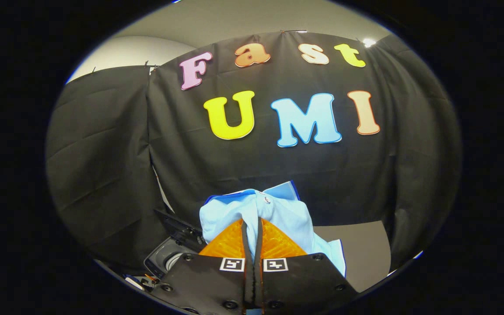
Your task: Put the clothes into the washing machine and then close the washing machine lid.
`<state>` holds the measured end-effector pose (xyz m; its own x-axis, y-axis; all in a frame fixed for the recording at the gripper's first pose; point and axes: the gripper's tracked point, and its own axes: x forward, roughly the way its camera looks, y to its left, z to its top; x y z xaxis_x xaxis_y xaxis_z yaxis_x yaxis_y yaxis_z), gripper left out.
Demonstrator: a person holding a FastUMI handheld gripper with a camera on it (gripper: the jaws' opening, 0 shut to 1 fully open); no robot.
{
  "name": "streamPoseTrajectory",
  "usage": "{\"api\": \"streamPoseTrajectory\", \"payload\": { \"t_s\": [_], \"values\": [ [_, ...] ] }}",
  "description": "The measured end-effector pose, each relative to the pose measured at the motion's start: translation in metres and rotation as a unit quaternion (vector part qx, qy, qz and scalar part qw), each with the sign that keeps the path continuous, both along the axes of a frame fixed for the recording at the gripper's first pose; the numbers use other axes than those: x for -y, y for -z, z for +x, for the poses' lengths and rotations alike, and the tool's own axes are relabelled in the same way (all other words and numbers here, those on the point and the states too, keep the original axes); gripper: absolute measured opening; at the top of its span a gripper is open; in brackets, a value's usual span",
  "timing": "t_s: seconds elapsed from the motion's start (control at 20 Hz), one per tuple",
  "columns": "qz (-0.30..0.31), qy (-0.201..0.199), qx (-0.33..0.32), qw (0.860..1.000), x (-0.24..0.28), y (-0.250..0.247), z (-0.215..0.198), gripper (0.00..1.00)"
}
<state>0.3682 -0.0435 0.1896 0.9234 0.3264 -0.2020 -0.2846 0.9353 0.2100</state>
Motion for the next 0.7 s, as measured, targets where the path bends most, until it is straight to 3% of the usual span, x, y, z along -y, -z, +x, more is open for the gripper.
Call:
{"api": "streamPoseTrajectory", "payload": {
  "t_s": [0.35,0.7],
  "values": [
    [0.011,-0.047,0.008,0.999,-0.111,-0.015,-0.025,0.02],
    [0.021,-0.107,-0.019,0.994,-0.233,0.006,-0.048,0.02]
  ]
}}
